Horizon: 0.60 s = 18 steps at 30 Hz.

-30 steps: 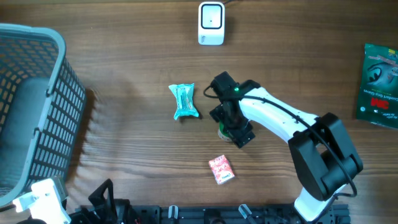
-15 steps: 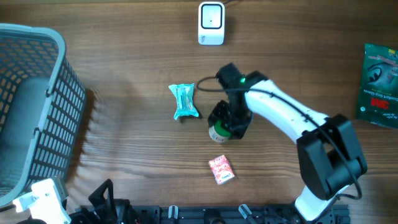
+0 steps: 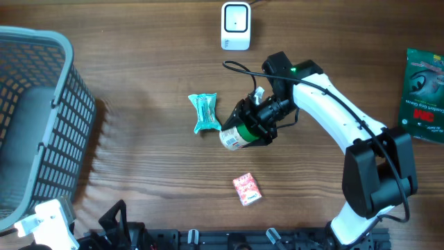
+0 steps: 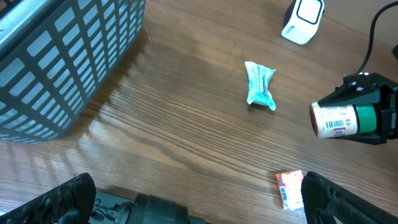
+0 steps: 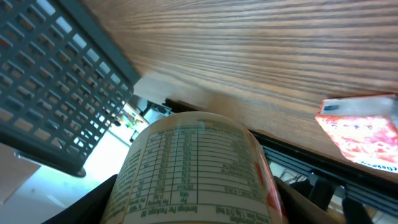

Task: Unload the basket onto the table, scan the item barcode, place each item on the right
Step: 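Lift the jar and carry it to the white scanner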

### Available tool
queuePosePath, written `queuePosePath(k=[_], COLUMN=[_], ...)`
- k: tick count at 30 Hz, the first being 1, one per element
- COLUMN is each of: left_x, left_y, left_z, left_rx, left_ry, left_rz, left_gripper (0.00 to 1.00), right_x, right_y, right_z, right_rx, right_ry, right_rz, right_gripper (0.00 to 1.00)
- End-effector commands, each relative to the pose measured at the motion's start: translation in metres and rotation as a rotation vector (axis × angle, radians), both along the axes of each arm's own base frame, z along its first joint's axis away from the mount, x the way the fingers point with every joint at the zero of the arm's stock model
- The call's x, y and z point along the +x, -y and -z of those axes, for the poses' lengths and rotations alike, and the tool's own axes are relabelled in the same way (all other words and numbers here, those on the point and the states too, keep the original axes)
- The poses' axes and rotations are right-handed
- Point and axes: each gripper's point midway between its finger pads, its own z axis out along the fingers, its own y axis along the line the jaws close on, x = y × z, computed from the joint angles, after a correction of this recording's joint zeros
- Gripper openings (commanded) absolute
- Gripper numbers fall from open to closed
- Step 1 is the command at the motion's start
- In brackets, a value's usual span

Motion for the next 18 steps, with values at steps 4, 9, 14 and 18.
queuePosePath(k=[4, 9, 14, 18], left_x=[-0.001, -0.001, -0.001, -0.001], left_y=[-0.002, -0.002, -0.002, -0.002], left_z=[0.0, 0.0, 0.0, 0.0], left_rx=[0.018, 0.018, 0.018, 0.018], left_ry=[0.005, 0.005, 0.005, 0.005], left_rz=[0.001, 0.001, 0.001, 0.001], left_gripper=[1.0, 1.0, 1.0, 1.0], right_x=[0.066, 0.188, 0.278, 0.326], right_y=[-0.023, -0.004, 0.028, 0.024], right_z=[-0.035, -0.046, -0.049, -0.044], right_rx=[0.187, -0.086, -0.442, -0.445], right_ry=[0.434, 1.0, 1.429, 1.633], right_rz=[-0.027, 0.155, 0.281, 0.41], right_gripper=[0.58, 0.59, 0.59, 0.5])
